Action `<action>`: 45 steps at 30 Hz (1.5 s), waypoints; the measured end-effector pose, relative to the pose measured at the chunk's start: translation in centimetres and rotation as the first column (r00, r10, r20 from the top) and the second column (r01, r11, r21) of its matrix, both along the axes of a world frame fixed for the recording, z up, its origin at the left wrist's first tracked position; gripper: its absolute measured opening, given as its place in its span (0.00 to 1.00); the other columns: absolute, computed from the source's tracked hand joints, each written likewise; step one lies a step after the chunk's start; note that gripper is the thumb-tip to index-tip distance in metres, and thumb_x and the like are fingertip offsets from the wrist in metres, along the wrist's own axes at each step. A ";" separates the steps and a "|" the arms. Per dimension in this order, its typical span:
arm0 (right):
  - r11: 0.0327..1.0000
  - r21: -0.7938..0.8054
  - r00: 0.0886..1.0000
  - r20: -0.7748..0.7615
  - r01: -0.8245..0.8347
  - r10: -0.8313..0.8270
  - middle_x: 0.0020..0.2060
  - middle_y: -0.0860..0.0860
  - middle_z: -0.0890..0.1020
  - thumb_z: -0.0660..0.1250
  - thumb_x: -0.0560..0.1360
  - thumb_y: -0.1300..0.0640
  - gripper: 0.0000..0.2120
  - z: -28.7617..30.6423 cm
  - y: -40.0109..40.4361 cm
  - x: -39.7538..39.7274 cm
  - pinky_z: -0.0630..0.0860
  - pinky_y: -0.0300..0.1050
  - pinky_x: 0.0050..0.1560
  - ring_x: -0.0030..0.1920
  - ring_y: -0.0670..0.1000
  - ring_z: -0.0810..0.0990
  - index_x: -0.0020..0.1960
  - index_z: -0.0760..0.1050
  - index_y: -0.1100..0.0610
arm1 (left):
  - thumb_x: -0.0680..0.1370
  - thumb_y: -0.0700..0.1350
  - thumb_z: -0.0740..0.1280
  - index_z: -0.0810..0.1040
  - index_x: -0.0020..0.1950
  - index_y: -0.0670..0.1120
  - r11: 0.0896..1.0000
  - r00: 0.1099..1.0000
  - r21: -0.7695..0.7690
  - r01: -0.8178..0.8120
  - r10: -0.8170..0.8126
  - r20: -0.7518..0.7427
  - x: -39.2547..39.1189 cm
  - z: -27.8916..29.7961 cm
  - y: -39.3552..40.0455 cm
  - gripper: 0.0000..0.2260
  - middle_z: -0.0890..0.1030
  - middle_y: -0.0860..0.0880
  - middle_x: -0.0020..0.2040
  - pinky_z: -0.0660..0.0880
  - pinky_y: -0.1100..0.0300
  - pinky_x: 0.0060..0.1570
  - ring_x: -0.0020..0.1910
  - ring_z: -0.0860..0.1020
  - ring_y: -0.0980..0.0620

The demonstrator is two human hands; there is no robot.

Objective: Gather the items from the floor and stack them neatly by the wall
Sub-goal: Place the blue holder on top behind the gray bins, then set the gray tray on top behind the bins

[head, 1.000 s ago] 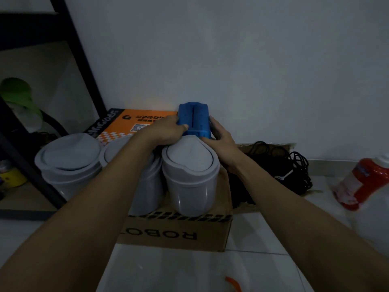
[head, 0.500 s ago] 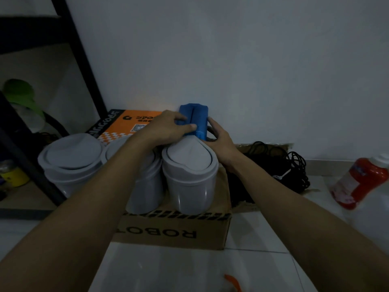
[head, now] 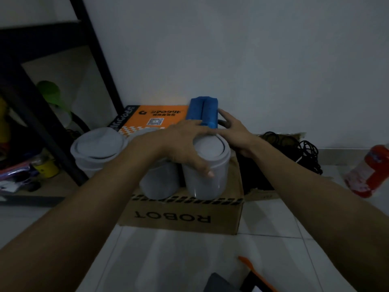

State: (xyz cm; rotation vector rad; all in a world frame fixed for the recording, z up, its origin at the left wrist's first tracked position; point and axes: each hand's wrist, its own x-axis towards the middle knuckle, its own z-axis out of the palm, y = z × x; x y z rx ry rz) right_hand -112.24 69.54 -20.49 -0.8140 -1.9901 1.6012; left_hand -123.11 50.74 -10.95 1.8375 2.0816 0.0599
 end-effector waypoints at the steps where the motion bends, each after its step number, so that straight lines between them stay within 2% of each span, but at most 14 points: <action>1: 1.000 -0.028 1.000 0.019 -0.002 0.002 0.77 0.56 0.65 0.77 0.71 0.52 0.46 0.5 -0.2 0.4 0.75 0.55 0.67 0.71 0.56 0.72 0.81 0.54 0.46 | 0.59 0.70 0.77 0.55 0.77 0.65 1.000 1.000 0.016 0.004 -0.004 0.005 0.3 0.1 -0.3 0.51 0.55 0.57 0.78 0.57 0.45 0.74 0.77 0.54 0.49; 5: 0.995 0.090 0.992 0.114 0.046 -0.056 0.67 0.54 0.77 0.74 0.73 0.52 0.38 3.0 -1.1 2.6 0.79 0.43 0.56 0.60 0.52 0.80 0.79 0.61 0.50 | 0.64 0.69 0.74 0.59 0.78 0.57 0.993 0.998 0.102 0.057 -0.055 -0.022 2.0 2.0 -2.3 0.47 0.62 0.54 0.76 0.61 0.49 0.74 0.75 0.60 0.50; 8: 0.977 0.203 0.983 0.155 0.065 -0.097 0.67 0.51 0.76 0.74 0.70 0.49 0.36 4.9 -2.0 5.0 0.77 0.51 0.62 0.63 0.51 0.76 0.76 0.66 0.46 | 0.68 0.71 0.70 0.64 0.75 0.58 0.951 0.991 0.288 0.116 -0.091 -0.100 3.3 2.2 -3.7 0.40 0.64 0.52 0.74 0.62 0.48 0.73 0.73 0.62 0.50; 11: 0.934 0.358 0.972 0.216 0.005 -0.088 0.69 0.51 0.74 0.74 0.69 0.44 0.35 5.9 -3.6 7.6 0.79 0.51 0.59 0.65 0.49 0.75 0.74 0.68 0.46 | 0.74 0.62 0.70 0.76 0.63 0.49 0.785 0.970 0.576 0.227 -0.236 -0.061 5.3 1.5 -4.7 0.24 0.73 0.46 0.59 0.71 0.52 0.59 0.58 0.73 0.50; 14: 0.883 0.467 0.952 0.289 -0.050 -0.099 0.68 0.50 0.75 0.72 0.65 0.36 0.38 5.8 -5.4 10.4 0.77 0.51 0.63 0.65 0.49 0.76 0.72 0.71 0.48 | 0.76 0.53 0.72 0.79 0.53 0.44 0.718 0.933 0.644 0.264 -0.359 0.017 8.0 0.6 -5.5 0.14 0.78 0.47 0.49 0.73 0.61 0.47 0.48 0.77 0.52; 18: 0.813 0.577 0.926 0.345 -0.079 -0.155 0.64 0.51 0.77 0.72 0.72 0.45 0.28 4.2 -8.0 14.3 0.75 0.41 0.62 0.61 0.48 0.76 0.69 0.72 0.52 | 0.74 0.52 0.74 0.80 0.49 0.49 0.818 0.874 0.460 0.345 -0.459 0.160 11.2 -2.3 -7.2 0.09 0.80 0.55 0.44 0.77 0.60 0.44 0.45 0.80 0.57; 21: 0.797 0.602 0.932 0.310 -0.041 -0.186 0.54 0.49 0.79 0.72 0.74 0.57 0.18 1.7 -10.7 17.0 0.72 0.28 0.51 0.54 0.46 0.77 0.63 0.75 0.58 | 0.72 0.58 0.74 0.78 0.50 0.52 0.855 0.867 0.302 0.422 -0.478 0.141 12.7 -6.4 -8.5 0.14 0.78 0.57 0.45 0.76 0.62 0.44 0.45 0.77 0.59; 24: 0.850 0.521 0.923 0.285 0.076 -0.257 0.48 0.53 0.78 0.71 0.74 0.59 0.11 -2.6 -14.5 19.2 0.74 0.44 0.47 0.47 0.52 0.77 0.54 0.73 0.58 | 0.70 0.63 0.73 0.74 0.53 0.52 0.841 0.839 0.137 0.523 -0.536 0.090 13.6 -11.1 -10.3 0.21 0.75 0.56 0.49 0.73 0.61 0.45 0.47 0.73 0.57; 26: 0.883 0.468 0.903 0.360 0.044 -0.235 0.45 0.54 0.76 0.71 0.75 0.57 0.10 -5.8 -17.8 21.0 0.73 0.49 0.46 0.46 0.54 0.75 0.50 0.71 0.58 | 0.68 0.66 0.74 0.70 0.58 0.53 0.843 0.843 -0.037 0.537 -0.536 0.041 14.1 -13.8 -11.7 0.27 0.72 0.54 0.55 0.68 0.59 0.45 0.51 0.71 0.54; 29: 0.916 0.358 0.848 0.528 -0.180 -0.040 0.46 0.48 0.72 0.72 0.72 0.42 0.17 -8.5 -22.6 23.8 0.73 0.47 0.46 0.45 0.50 0.72 0.47 0.68 0.50 | 0.63 0.71 0.73 0.60 0.72 0.52 0.820 0.849 -0.267 0.507 -0.528 -0.009 14.1 -16.8 -13.1 0.46 0.68 0.50 0.66 0.71 0.52 0.56 0.61 0.69 0.50; 32: 0.821 0.230 0.574 0.807 -0.523 0.139 0.57 0.45 0.68 0.69 0.64 0.26 0.32 -8.8 -26.1 25.4 0.74 0.51 0.53 0.54 0.49 0.71 0.56 0.66 0.46 | 0.57 0.75 0.72 0.48 0.79 0.53 0.781 0.820 -0.372 0.501 -0.566 -0.083 13.7 -18.8 -13.9 0.59 0.60 0.47 0.75 0.66 0.44 0.68 0.70 0.64 0.44; 34: 0.725 0.188 0.430 0.888 -0.662 0.163 0.65 0.47 0.63 0.69 0.59 0.22 0.46 -9.4 -27.5 26.0 0.72 0.55 0.60 0.62 0.51 0.66 0.66 0.60 0.48 | 0.57 0.76 0.71 0.41 0.79 0.55 0.780 0.806 -0.375 0.501 -0.578 -0.124 13.9 -19.7 -14.4 0.62 0.54 0.46 0.78 0.59 0.39 0.70 0.74 0.58 0.42; 37: 0.681 0.206 0.408 0.901 -0.702 0.148 0.71 0.51 0.56 0.73 0.57 0.24 0.57 -11.0 -28.3 26.2 0.72 0.59 0.63 0.69 0.56 0.62 0.73 0.52 0.50 | 0.60 0.73 0.73 0.36 0.78 0.54 0.791 0.803 -0.360 0.495 -0.575 -0.159 14.3 -20.4 -14.9 0.62 0.52 0.44 0.78 0.57 0.35 0.71 0.76 0.55 0.41; 45: 0.608 0.201 0.349 0.928 -0.768 0.134 0.74 0.55 0.54 0.77 0.59 0.31 0.58 -11.7 -27.9 24.8 0.65 0.62 0.69 0.73 0.60 0.58 0.76 0.49 0.49 | 0.62 0.71 0.73 0.42 0.80 0.49 0.833 0.817 -0.311 0.457 -0.531 -0.223 14.3 -20.4 -15.7 0.59 0.59 0.42 0.74 0.65 0.43 0.65 0.68 0.63 0.41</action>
